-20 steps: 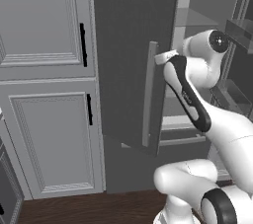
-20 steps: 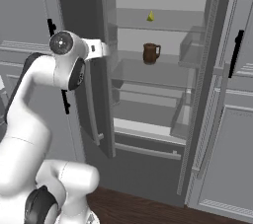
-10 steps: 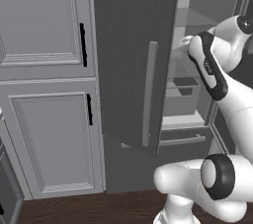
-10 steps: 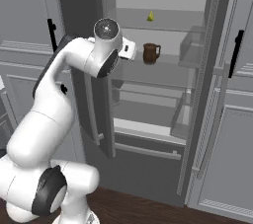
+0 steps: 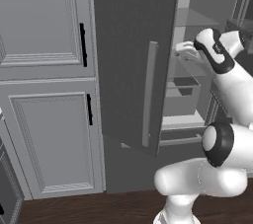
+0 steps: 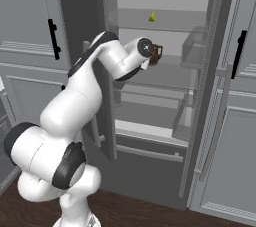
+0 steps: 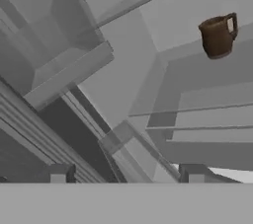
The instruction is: Grab a lemon wedge from the fridge and one ice cube from the ice bowl, and put them in the glass of lemonade.
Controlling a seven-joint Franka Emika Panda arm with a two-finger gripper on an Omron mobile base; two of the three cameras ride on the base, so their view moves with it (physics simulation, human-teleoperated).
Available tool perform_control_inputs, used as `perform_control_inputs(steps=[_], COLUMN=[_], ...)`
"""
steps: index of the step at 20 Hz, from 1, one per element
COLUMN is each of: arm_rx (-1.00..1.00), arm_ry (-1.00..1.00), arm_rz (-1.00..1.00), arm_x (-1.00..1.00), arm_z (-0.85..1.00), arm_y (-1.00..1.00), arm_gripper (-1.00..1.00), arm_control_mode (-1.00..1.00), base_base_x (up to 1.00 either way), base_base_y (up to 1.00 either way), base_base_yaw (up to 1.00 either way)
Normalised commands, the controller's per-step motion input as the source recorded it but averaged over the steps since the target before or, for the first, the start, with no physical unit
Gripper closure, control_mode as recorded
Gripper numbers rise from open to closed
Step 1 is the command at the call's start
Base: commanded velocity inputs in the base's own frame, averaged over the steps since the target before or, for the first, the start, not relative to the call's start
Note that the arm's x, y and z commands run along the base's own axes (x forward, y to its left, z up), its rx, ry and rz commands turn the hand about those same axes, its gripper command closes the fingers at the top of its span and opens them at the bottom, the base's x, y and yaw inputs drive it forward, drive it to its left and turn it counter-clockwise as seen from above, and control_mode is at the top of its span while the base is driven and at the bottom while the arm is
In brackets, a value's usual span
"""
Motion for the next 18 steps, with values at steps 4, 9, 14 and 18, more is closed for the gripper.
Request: perform_control_inputs(steps=[4, 9, 14, 18], arm_rx=[0.09, 0.04, 0.00, 0.00], arm_ry=[0.00, 0.00, 0.00, -0.01], arm_rz=[0.34, 0.35, 0.24, 0.17], arm_x=[0.06, 0.00, 0.07, 0.12], arm_z=[-0.13, -0.03, -0.09, -0.15], arm_y=[0.00, 0.16, 0.45, 0.44], arm_gripper=[-1.00, -1.00, -1.00, -1.00], arm_control_mode=[-1.00, -1.00, -1.00, -1.00], base_base_x=[0.00, 0.00, 0.00, 0.00], base_base_y=[0.00, 0.00, 0.00, 0.00], base_base_yaw=[0.00, 0.00, 0.00, 0.00])
